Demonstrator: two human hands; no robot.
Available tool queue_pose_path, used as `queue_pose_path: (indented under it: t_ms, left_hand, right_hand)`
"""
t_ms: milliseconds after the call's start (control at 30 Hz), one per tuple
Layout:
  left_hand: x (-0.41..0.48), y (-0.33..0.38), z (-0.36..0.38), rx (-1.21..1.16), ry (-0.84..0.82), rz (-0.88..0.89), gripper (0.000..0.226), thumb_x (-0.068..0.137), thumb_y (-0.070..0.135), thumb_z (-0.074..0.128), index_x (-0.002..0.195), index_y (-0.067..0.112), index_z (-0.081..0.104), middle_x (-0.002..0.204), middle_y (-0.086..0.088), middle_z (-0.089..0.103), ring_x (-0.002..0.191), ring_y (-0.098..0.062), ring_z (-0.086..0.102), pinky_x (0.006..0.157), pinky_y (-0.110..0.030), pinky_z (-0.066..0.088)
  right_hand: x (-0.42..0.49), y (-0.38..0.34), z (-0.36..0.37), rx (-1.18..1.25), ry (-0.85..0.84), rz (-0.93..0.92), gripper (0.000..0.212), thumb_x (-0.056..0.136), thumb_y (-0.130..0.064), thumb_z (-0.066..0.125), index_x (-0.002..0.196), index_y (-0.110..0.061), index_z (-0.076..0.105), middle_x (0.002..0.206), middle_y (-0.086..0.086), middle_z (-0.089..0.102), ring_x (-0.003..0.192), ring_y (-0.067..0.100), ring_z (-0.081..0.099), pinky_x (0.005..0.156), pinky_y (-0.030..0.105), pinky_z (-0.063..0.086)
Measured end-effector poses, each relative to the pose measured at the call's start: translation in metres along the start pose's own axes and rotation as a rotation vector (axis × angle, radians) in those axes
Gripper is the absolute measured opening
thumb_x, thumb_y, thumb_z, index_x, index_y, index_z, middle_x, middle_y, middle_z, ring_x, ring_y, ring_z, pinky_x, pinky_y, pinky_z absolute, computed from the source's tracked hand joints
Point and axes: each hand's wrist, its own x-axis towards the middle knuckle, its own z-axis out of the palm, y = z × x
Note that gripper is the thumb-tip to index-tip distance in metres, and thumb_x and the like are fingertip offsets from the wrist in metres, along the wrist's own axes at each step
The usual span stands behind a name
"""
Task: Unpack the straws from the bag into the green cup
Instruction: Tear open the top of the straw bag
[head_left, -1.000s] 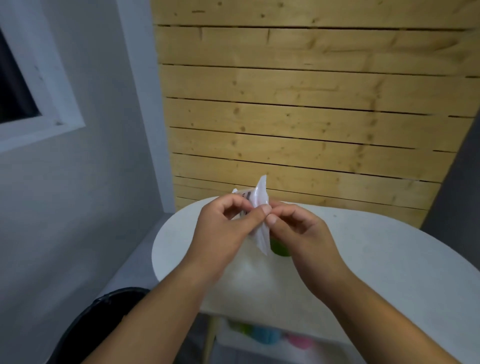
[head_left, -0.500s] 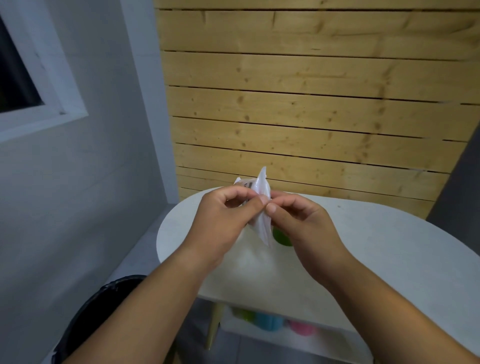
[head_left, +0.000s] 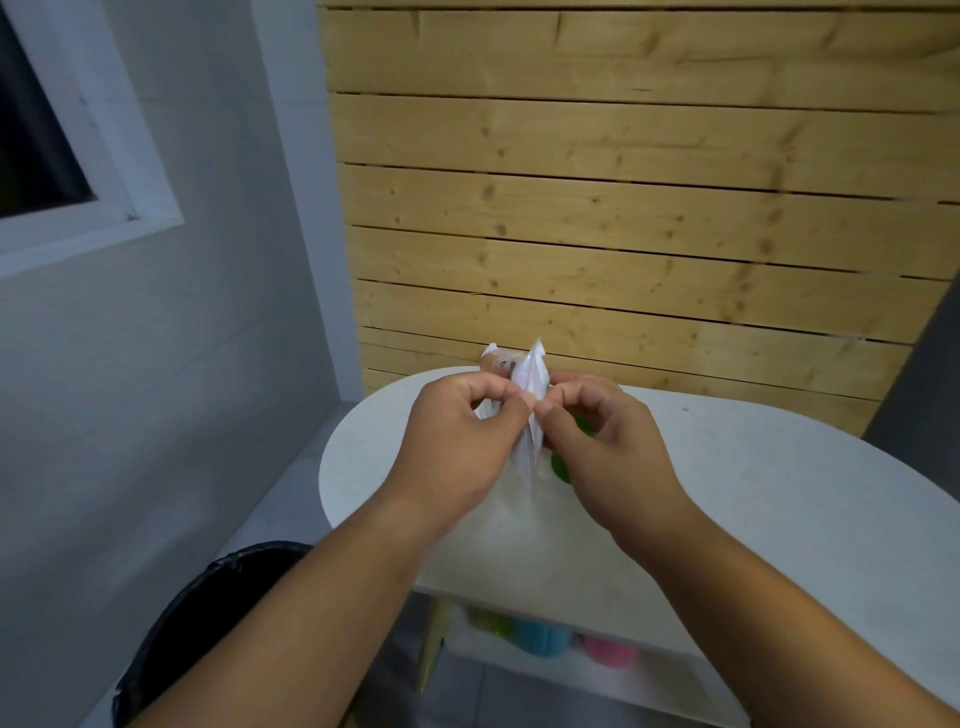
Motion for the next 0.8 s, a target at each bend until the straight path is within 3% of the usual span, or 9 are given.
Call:
queue_pose_path:
  t_ms: [133, 300, 367, 467, 600, 667, 733, 800]
  left_hand:
    - [-0.002, 0.002, 0.006, 0.063, 0.036, 0.026, 0.015, 0.095, 0.026, 0.065, 0.091, 0.021, 0.078, 0.106, 0.016, 0.074, 0.099, -0.002, 0.067, 0.077, -0.018, 0.055]
    - [0.003, 0.000, -0.002, 0.012, 0.094, -0.021, 0.015, 0.094, 0.026, 0.067, 0.085, 0.021, 0.078, 0.092, 0.012, 0.077, 0.091, -0.005, 0.072, 0.076, -0.027, 0.062]
    - [0.002, 0.001, 0.001, 0.005, 0.060, -0.008, 0.011, 0.091, 0.023, 0.070, 0.086, 0.020, 0.079, 0.094, 0.014, 0.077, 0.095, -0.002, 0.071, 0.078, -0.021, 0.058]
    - [0.000, 0.003, 0.009, 0.022, 0.040, 0.026, 0.007, 0.089, 0.021, 0.073, 0.085, 0.021, 0.079, 0.093, 0.016, 0.075, 0.093, -0.001, 0.071, 0.076, -0.016, 0.055]
    - [0.000, 0.003, 0.013, 0.092, 0.045, 0.057, 0.006, 0.089, 0.022, 0.073, 0.088, 0.022, 0.079, 0.096, 0.014, 0.075, 0.094, -0.003, 0.071, 0.080, -0.020, 0.058]
    - [-0.002, 0.003, 0.015, 0.094, 0.044, 0.066, 0.005, 0.089, 0.024, 0.072, 0.091, 0.023, 0.077, 0.098, 0.014, 0.075, 0.095, -0.002, 0.070, 0.079, -0.017, 0.057]
    - [-0.003, 0.003, 0.016, -0.001, 0.059, -0.010, 0.012, 0.091, 0.034, 0.070, 0.098, 0.025, 0.072, 0.102, 0.013, 0.074, 0.098, -0.003, 0.069, 0.077, -0.018, 0.058]
    - [0.001, 0.001, 0.017, -0.120, 0.076, -0.214, 0.032, 0.092, 0.052, 0.063, 0.111, 0.027, 0.062, 0.111, 0.009, 0.068, 0.102, -0.007, 0.065, 0.086, -0.030, 0.059]
  right_hand:
    - [-0.002, -0.001, 0.005, -0.026, 0.066, 0.022, 0.013, 0.092, -0.023, 0.064, 0.082, -0.018, 0.070, 0.116, -0.008, 0.065, 0.107, 0.014, 0.063, 0.085, 0.039, 0.059]
    - [0.004, -0.001, -0.010, 0.034, 0.162, 0.098, 0.008, 0.096, -0.012, 0.057, 0.089, -0.008, 0.058, 0.100, -0.012, 0.067, 0.080, -0.005, 0.067, 0.051, 0.009, 0.049]
    - [0.004, -0.002, -0.012, 0.063, 0.126, 0.044, 0.009, 0.097, -0.015, 0.058, 0.091, -0.008, 0.057, 0.098, -0.013, 0.070, 0.080, -0.009, 0.067, 0.055, 0.011, 0.051]
    - [0.000, -0.004, -0.011, 0.038, 0.052, -0.025, 0.008, 0.095, -0.026, 0.064, 0.097, -0.020, 0.058, 0.092, -0.007, 0.076, 0.081, 0.006, 0.073, 0.063, 0.023, 0.058]
    - [0.003, -0.005, -0.016, -0.028, 0.045, -0.094, 0.010, 0.098, -0.026, 0.058, 0.106, -0.028, 0.064, 0.095, -0.021, 0.072, 0.083, -0.001, 0.070, 0.066, 0.020, 0.058]
    - [0.005, -0.004, -0.019, -0.044, 0.069, -0.094, 0.013, 0.099, -0.024, 0.056, 0.101, -0.030, 0.068, 0.091, -0.022, 0.071, 0.086, -0.001, 0.069, 0.068, 0.020, 0.058]
    - [0.007, -0.002, -0.021, -0.001, 0.132, -0.037, 0.017, 0.099, -0.019, 0.056, 0.093, -0.029, 0.070, 0.084, -0.021, 0.071, 0.081, 0.002, 0.069, 0.062, 0.021, 0.057]
    - [0.008, -0.002, -0.023, 0.115, 0.183, 0.061, 0.018, 0.100, -0.017, 0.055, 0.090, -0.024, 0.069, 0.077, -0.018, 0.072, 0.076, 0.003, 0.071, 0.055, 0.021, 0.056]
